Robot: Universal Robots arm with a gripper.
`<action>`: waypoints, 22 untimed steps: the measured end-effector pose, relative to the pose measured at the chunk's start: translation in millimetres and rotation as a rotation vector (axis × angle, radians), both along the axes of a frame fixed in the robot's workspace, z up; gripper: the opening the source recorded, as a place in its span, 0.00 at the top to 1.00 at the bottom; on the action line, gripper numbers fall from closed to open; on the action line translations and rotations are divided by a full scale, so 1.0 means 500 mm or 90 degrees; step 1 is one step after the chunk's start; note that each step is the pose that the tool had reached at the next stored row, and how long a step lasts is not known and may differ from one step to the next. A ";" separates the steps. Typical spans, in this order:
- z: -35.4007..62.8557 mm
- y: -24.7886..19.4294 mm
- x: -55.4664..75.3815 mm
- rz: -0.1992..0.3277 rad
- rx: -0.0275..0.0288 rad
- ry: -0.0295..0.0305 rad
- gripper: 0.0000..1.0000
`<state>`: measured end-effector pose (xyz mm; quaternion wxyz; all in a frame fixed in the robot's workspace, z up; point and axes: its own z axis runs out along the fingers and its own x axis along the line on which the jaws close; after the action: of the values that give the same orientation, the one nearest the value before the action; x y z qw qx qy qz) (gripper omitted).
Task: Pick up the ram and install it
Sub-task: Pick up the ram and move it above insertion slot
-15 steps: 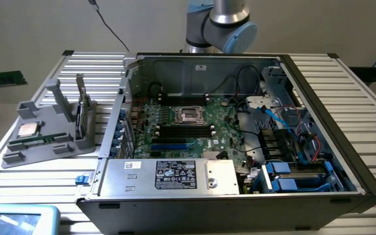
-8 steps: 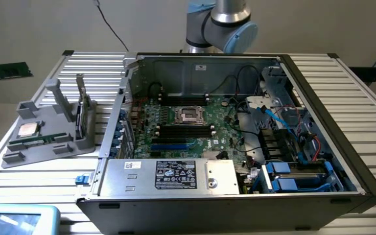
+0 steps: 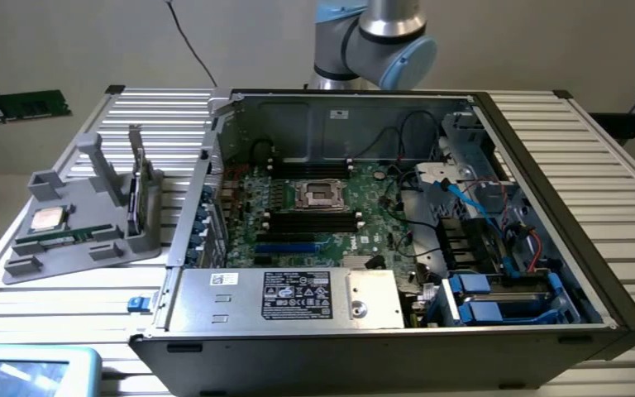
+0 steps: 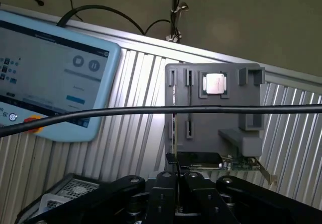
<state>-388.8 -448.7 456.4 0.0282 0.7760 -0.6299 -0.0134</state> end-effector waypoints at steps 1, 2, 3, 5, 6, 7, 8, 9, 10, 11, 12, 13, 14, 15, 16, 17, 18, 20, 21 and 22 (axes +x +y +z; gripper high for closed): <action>0.005 0.0000 0.006 0.000 0.0007 0.0001 0.89; 0.010 0.0000 0.011 0.000 0.0015 0.0001 0.89; 0.014 0.0000 0.016 0.000 0.0020 0.0001 0.89; 0.023 0.0000 0.027 0.000 0.0031 0.0000 0.89; 0.027 0.0000 0.032 0.000 0.0039 -0.0001 0.89; 0.031 0.0001 0.039 0.000 0.0050 0.0000 0.89; 0.035 0.0000 0.046 0.000 0.0065 0.0000 0.89; 0.038 0.0001 0.055 0.000 0.0086 0.0000 0.89; 0.042 0.0000 0.064 0.000 0.0110 0.0001 0.89; 0.045 0.0000 0.073 0.000 0.0142 0.0000 0.89; 0.048 0.0001 0.083 0.000 0.0175 0.0000 0.89; 0.051 0.0000 0.092 0.000 0.0208 0.0000 0.89; 0.054 0.0001 0.101 0.000 0.0240 0.0001 0.89; 0.057 0.0000 0.110 0.000 0.0270 0.0000 0.89; 0.060 0.0000 0.119 0.000 0.0299 0.0000 0.89; 0.062 0.0000 0.128 0.000 0.0327 0.0000 0.89; 0.065 0.0000 0.136 0.000 0.0352 0.0001 0.89; 0.069 0.0000 0.155 0.000 0.0393 0.0001 0.89; 0.069 0.0000 0.163 0.000 0.0409 0.0000 0.89; 0.070 0.0000 0.170 0.000 0.0423 0.0000 0.89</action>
<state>-303.9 -448.7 491.3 0.0025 0.7767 -0.6289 -0.0343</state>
